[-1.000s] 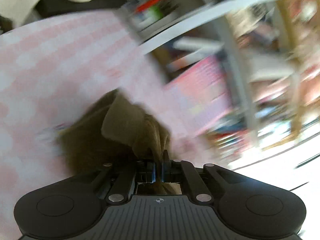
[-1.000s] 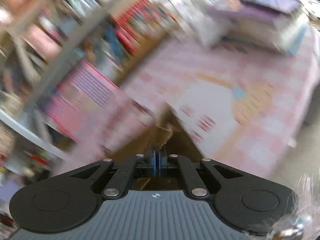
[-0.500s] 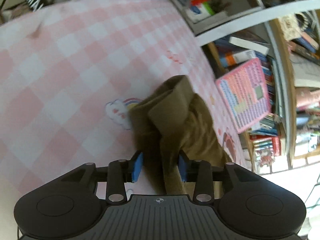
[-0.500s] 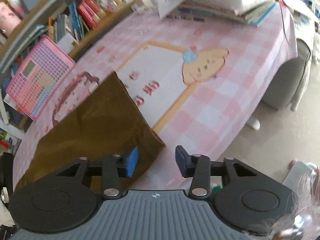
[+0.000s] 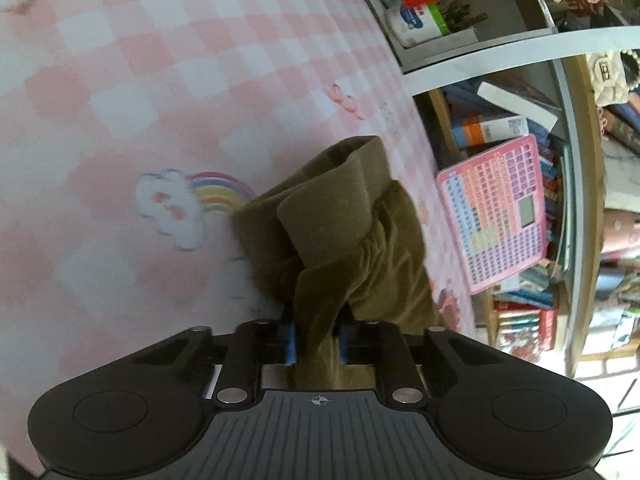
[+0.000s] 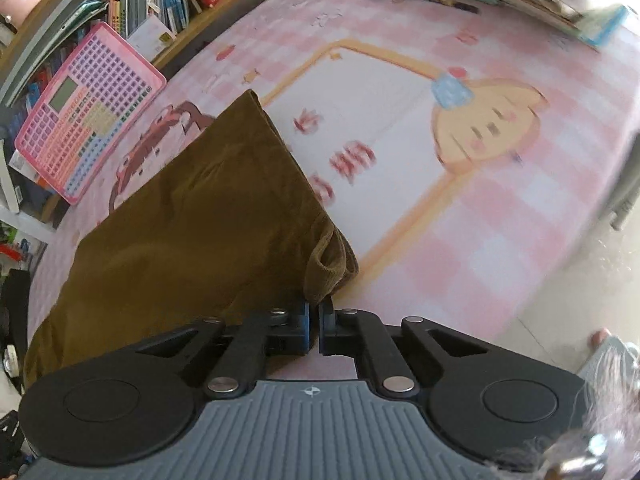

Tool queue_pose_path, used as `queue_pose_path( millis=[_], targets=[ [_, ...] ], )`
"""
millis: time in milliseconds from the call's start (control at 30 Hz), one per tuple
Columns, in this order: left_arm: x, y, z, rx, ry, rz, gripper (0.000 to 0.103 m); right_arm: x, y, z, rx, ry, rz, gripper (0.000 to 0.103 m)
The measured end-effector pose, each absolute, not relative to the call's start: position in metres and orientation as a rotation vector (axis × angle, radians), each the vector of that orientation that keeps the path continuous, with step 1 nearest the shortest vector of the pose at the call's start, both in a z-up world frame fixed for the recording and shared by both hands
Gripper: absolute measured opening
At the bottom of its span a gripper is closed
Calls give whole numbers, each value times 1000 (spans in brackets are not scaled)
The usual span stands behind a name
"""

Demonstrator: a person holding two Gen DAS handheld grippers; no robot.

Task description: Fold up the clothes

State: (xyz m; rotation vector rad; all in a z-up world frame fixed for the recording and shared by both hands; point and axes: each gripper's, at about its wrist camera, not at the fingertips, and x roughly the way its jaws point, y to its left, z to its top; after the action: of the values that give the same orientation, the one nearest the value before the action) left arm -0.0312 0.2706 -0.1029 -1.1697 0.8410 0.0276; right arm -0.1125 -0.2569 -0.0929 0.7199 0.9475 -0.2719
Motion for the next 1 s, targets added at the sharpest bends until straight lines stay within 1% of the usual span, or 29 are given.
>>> queue_pose_path(
  millis=[67,167,233,300,367,433,500,567,633,667,700,767,800,833,867,900,1000],
  targets=[
    [-18,255,-89,-1147,810,-9,11,-91,-272,-84,699,920,-236,3],
    [-3,229,-65,-1123,740,-46,9,-57,-293,-55,652,812,-180,3],
    [-8,217,-52,-1142,675,-68,8,-47,-306,-35,644,734,-144,3],
    [-16,215,-53,-1135,660,-37,8,-47,-318,-27,648,700,-105,3],
    [-26,222,-75,-1146,705,61,7,-52,-331,-46,666,756,-88,3],
    [-31,224,-98,-1135,761,129,7,-51,-339,-81,686,885,-77,3],
    [-34,219,-107,-1102,765,160,7,-47,-335,-105,610,976,-46,3],
    [-34,214,-106,-1076,746,180,8,-45,-327,-105,484,968,17,3],
    [-32,211,-103,-1050,746,200,9,-41,-325,-102,425,970,63,4],
    [-31,209,-101,-1042,749,214,12,-39,-327,-101,418,974,78,5],
    [-32,208,-99,-1035,751,229,13,-37,-331,-101,426,977,95,9],
    [-36,205,-94,-1018,750,260,23,-35,-339,-102,436,978,122,15],
    [-40,203,-91,-1006,748,274,27,-33,-343,-101,434,974,128,20],
    [-44,202,-88,-994,746,288,35,-32,-347,-99,430,965,132,27],
    [-48,201,-85,-980,743,305,38,-32,-351,-96,422,953,128,30],
    [-52,200,-82,-967,739,326,39,-31,-355,-93,414,940,124,34],
    [-61,197,-79,-967,731,373,42,-23,-367,-87,413,897,112,35]
  ],
)
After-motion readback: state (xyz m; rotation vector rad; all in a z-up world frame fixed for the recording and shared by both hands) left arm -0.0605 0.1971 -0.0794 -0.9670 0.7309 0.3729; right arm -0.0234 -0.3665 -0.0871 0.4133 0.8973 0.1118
